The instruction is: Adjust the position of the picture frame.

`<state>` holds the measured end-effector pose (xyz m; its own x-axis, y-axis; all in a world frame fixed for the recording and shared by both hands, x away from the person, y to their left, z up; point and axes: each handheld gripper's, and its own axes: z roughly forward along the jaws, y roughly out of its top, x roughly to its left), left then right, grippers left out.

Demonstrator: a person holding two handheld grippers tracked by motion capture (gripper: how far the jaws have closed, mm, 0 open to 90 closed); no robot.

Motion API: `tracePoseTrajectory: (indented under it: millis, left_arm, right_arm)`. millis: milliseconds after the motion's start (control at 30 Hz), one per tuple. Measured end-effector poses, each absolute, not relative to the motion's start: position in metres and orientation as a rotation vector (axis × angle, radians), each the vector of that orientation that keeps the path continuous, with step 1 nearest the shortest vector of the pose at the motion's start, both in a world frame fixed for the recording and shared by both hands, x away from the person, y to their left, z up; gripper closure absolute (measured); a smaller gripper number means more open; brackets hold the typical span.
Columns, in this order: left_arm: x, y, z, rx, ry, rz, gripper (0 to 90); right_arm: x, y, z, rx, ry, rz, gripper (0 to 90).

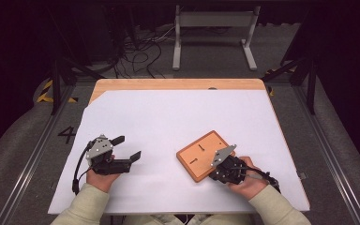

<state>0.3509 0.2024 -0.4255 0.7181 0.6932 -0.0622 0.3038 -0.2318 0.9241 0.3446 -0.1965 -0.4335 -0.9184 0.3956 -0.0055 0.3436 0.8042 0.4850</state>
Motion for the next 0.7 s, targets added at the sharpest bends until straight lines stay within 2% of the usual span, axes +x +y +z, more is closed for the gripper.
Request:
tracePoseTrajectory:
  millis: [433, 700]
  left_arm:
    - [0.351, 0.203, -0.425, 1.826, 0.779, 0.441, 13.5]
    - [0.351, 0.203, -0.426, 1.825, 0.783, 0.439, 13.5]
  right_arm:
    - [0.354, -0.187, -0.433, 0.584, 2.848, 0.762, 90.0]
    - [0.360, -0.225, -0.390, 0.681, 2.678, 1.038, 90.0]
